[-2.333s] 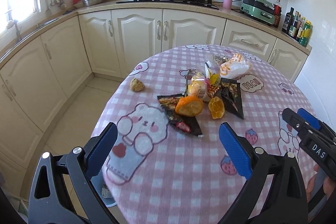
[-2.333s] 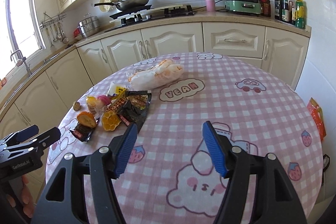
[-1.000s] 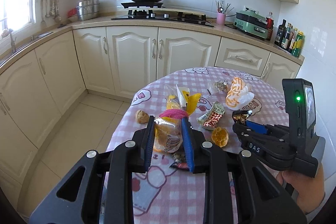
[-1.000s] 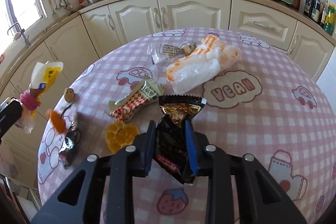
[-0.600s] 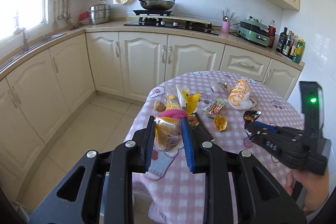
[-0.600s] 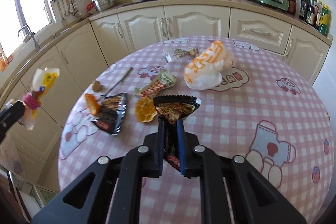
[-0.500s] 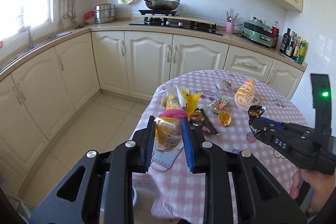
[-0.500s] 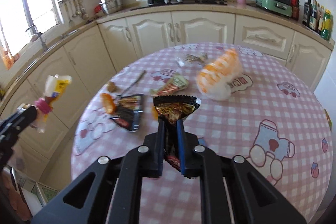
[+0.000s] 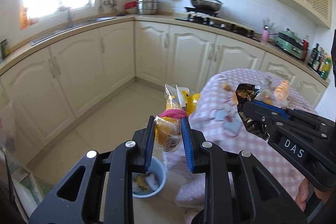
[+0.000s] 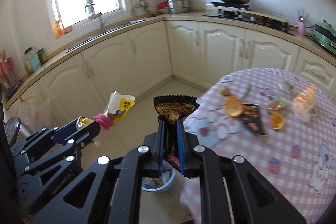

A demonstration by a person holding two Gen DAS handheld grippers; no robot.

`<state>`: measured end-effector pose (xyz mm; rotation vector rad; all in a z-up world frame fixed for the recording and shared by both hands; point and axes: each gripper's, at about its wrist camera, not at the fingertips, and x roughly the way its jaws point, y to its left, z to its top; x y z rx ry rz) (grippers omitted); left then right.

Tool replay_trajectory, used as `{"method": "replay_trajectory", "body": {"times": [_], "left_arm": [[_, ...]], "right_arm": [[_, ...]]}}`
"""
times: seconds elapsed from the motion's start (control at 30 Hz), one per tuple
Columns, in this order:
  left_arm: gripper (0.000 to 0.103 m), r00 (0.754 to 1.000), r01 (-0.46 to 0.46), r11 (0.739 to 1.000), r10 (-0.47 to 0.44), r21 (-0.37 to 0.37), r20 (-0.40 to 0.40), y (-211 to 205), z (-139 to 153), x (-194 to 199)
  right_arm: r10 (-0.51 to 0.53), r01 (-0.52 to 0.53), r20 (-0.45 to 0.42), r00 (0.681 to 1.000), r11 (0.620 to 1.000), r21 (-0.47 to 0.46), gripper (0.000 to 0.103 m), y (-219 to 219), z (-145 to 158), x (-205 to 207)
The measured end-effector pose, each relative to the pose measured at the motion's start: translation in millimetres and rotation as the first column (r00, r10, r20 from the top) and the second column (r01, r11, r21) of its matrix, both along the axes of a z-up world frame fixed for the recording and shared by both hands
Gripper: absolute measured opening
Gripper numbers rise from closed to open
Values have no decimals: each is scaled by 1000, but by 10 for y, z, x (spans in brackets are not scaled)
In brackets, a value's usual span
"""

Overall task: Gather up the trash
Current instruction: 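Carry both wrappers to the bucket and open the left tool over it, then open the right tool to drop the black wrapper into the bucket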

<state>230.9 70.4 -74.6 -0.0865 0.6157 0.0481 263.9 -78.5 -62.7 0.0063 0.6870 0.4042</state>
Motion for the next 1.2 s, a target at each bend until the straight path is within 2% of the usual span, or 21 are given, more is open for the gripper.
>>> {"method": "replay_trajectory", "body": {"times": [0.2, 0.4, 0.7, 0.87, 0.93, 1.0, 1.2], "left_arm": [[23, 993, -103, 994, 104, 19, -55, 466, -294, -15], [23, 973, -164, 986, 167, 33, -157, 790, -759, 138], [23, 927, -193, 981, 189, 21, -323, 1086, -1526, 430], [26, 921, -189, 982, 181, 10, -344, 1123, -1699, 606], [40, 925, -192, 981, 187, 17, -332, 1120, -1711, 646], [58, 931, -191, 981, 190, 29, -313, 1101, -1716, 651], [64, 942, -192, 980, 197, 48, -272, 1062, -1708, 672]], "right_arm": [[111, -112, -55, 992, 993, -21, 11, 692, -270, 75], [168, -175, -146, 975, 984, -40, 11, 1169, -725, 301], [177, -208, -288, 941, 975, -81, 11, 1527, -1491, 660], [158, -198, -322, 934, 975, -96, 11, 1572, -1761, 827], [147, -188, -326, 934, 977, -99, 11, 1585, -1820, 888], [139, -182, -332, 933, 978, -101, 11, 1586, -1861, 939], [132, -175, -342, 930, 980, -97, 11, 1591, -1947, 1027]]}}
